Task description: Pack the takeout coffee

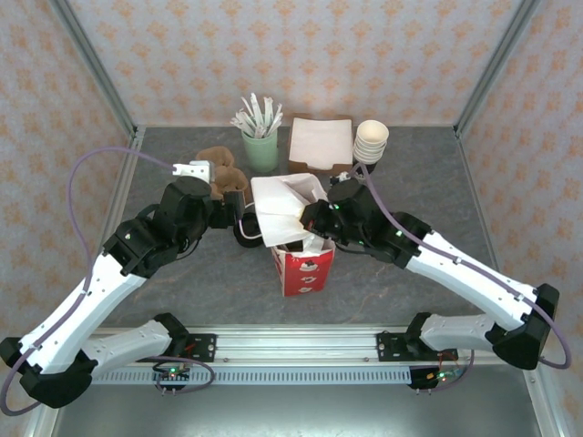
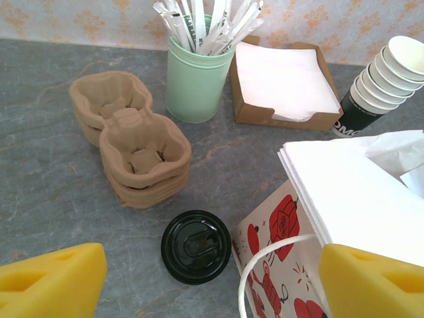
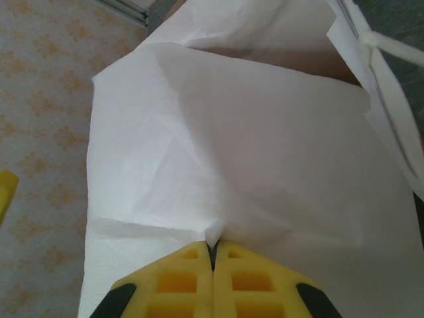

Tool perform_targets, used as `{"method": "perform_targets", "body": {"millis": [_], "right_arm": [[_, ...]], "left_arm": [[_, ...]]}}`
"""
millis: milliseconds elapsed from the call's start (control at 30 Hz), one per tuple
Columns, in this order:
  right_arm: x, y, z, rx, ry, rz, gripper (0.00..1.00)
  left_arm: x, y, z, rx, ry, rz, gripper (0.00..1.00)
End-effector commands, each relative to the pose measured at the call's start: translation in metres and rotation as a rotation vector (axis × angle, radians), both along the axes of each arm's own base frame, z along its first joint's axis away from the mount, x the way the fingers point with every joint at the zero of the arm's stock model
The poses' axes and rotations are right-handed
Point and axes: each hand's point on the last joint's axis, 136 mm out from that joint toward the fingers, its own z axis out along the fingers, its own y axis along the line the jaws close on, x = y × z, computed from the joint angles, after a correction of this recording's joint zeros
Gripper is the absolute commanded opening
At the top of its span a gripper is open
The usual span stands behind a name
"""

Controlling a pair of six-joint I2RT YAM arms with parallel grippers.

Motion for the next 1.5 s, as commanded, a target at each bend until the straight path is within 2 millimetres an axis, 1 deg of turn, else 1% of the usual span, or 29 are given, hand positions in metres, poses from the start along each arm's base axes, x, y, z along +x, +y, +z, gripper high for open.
{"method": "perform_targets", "body": {"millis": [0,100,233,367,633,733,833,900,967,1067,1167,1200,1333,1467], "right_arm": [[0.006,-0.009,-0.005,-0.146,-0.053,-0.026,0.00],[0.006,-0.004,-0.013,-0.214,-0.055,-0.009,0.00],[0.008,-0.007,-0.025,-0.313,-0.059,-0.029,0.00],[0.008,-0.004,-0.035,-0.373,-0.066,-0.027,0.00],[0.010,-0.002,-0.062,-0.495,-0.045,-0.017,0.00],[0.009,-0.001,-0.066,-0.554,-0.067,-0.022,0.00],[0.009,0.000,-0.068,-0.573,-0.065,-0.026,0.00],[0.010,0.001,-0.063,-0.557,-0.069,-0.035,0.00],[0.011,0.001,-0.054,-0.532,-0.085,-0.041,0.01],[0.011,-0.002,-0.037,-0.501,-0.116,-0.053,0.20],[0.012,-0.003,-0.017,-0.477,-0.150,-0.054,0.34],[0.013,-0.003,-0.011,-0.474,-0.161,-0.053,0.37],[0.016,-0.003,0.006,-0.469,-0.198,-0.055,0.40],[0.023,0.010,0.018,-0.430,-0.246,-0.038,0.39]], "left_arm": [[-0.001,0.006,0.002,-0.014,-0.012,0.029,0.84],[-0.002,0.007,0.002,-0.014,-0.016,0.032,0.84],[-0.002,0.009,0.001,-0.015,-0.015,0.041,0.84],[-0.003,0.011,0.000,-0.011,-0.012,0.048,0.84],[-0.005,0.013,0.000,-0.015,-0.017,0.051,0.85],[-0.005,0.012,0.001,-0.024,-0.020,0.051,0.85],[-0.004,0.011,0.001,-0.029,-0.022,0.048,0.85],[-0.004,0.010,0.001,-0.028,-0.021,0.045,0.85],[-0.003,0.010,0.001,-0.027,-0.020,0.043,0.85],[-0.003,0.008,0.000,-0.028,-0.018,0.037,0.85],[-0.003,0.008,0.000,-0.027,-0.017,0.038,0.85],[-0.003,0.009,0.000,-0.026,-0.017,0.041,0.85],[-0.003,0.009,0.001,-0.029,-0.019,0.043,0.86],[-0.003,0.009,0.001,-0.034,-0.018,0.042,0.85]]}}
